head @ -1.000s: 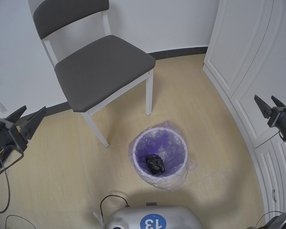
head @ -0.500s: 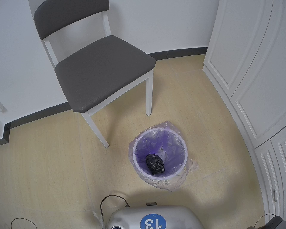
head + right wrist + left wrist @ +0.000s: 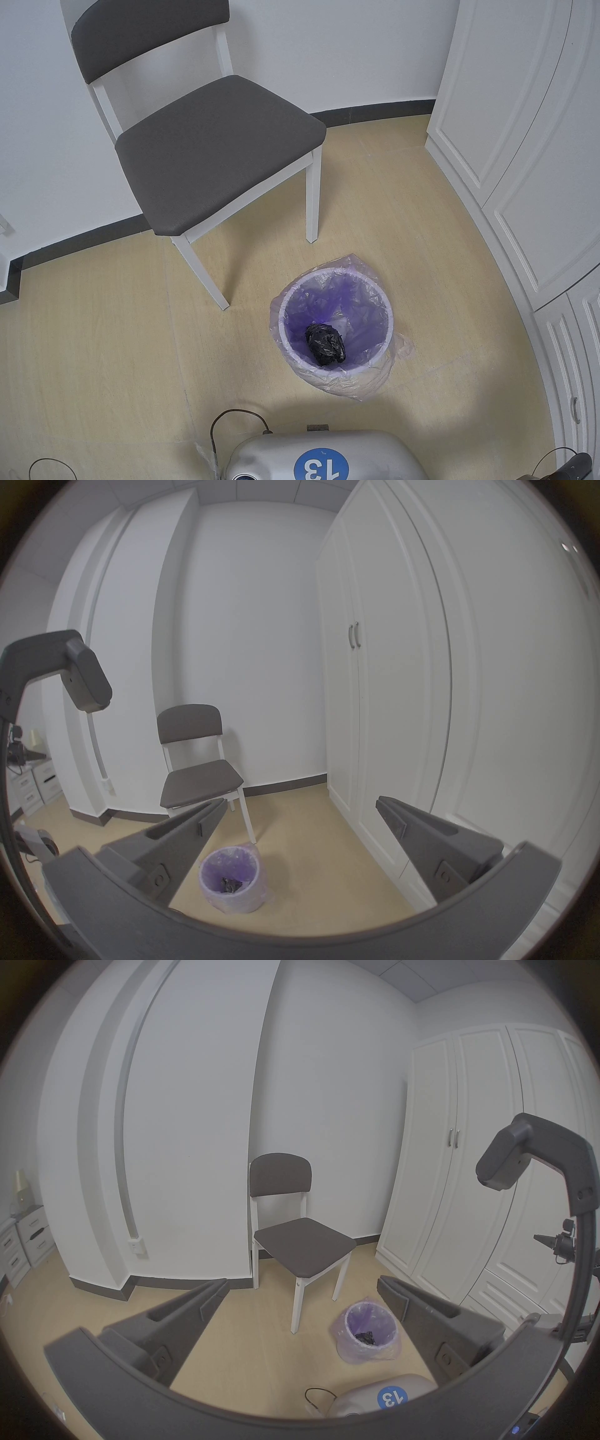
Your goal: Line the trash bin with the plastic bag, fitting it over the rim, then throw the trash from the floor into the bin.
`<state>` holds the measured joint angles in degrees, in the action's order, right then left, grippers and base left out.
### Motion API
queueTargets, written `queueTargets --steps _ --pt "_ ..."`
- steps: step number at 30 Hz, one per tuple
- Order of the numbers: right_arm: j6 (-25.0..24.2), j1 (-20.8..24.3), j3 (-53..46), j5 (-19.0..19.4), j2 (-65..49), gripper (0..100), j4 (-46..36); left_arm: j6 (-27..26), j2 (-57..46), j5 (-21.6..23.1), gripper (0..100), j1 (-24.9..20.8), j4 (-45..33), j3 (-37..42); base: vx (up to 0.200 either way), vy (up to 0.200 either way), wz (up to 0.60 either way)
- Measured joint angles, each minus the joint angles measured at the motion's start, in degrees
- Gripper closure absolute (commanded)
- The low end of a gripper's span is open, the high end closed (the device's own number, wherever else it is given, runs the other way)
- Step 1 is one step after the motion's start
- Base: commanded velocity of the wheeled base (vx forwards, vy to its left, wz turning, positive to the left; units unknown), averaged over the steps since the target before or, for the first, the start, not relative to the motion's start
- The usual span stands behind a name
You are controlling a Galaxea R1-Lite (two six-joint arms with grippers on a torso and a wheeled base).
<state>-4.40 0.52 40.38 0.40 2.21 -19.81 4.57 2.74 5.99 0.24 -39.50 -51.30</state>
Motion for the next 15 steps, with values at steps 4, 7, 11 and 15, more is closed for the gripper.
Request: queueTargets --steps 4,7,11,15 --pt "-1.7 -0.1 -0.7 -0.1 -0.9 0 0.0 0.0 -1.3 0.0 0 -0.1 -0.9 0.2 0.0 0.0 0.0" --pt "-1.8 -0.1 -0.8 -0.5 -1.3 0 0.0 -0.5 -1.7 -0.1 0 -0.1 -0.9 0.1 0.0 0.0 0.0" --pt "-1.0 -0.2 -0.9 -0.8 -1.5 0 0.2 -1.6 -2.0 -1.2 0 -0.1 -0.2 -0.1 0.0 0.0 0.0" --pt "0.3 -0.2 -0.9 -1.6 -1.6 0 1.4 -3.3 -2.1 -3.8 0 -0.1 0.0 -0.2 0.0 0.0 0.0"
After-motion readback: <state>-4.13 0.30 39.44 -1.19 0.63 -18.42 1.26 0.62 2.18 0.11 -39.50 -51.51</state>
